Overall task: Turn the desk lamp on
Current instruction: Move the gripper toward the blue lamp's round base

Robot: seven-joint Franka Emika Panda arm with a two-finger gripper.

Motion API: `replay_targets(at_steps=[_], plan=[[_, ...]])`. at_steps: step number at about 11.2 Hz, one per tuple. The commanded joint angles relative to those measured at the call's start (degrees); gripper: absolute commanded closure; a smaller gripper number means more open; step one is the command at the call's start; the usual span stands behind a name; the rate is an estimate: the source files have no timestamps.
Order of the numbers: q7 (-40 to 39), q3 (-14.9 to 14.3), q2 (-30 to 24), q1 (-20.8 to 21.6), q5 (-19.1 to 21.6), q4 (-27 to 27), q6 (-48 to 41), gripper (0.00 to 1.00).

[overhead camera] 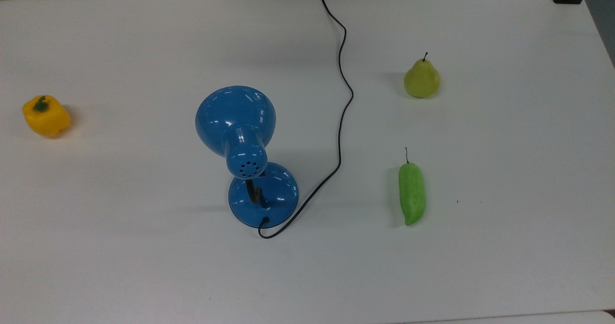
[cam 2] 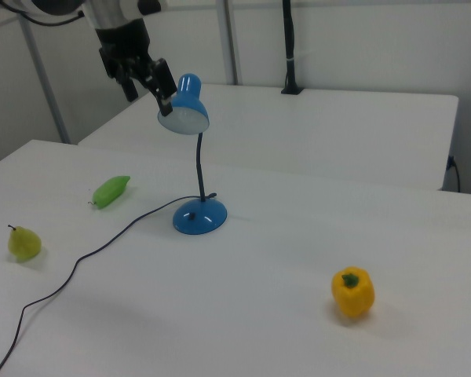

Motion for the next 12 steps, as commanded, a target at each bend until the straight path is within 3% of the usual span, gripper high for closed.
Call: replay_targets(at_steps=[1,8,12], plan=[[-0.52,0.44,2.44,4.9,-0.82,-3.25,-4.74,0.0],[-1.14,0.54,2.72,4.86,-0.12,-3.45,-6.44,0.0],[-5.44,0.54,2.98,5.03,-0.03,-3.98,-7.23,0.0]])
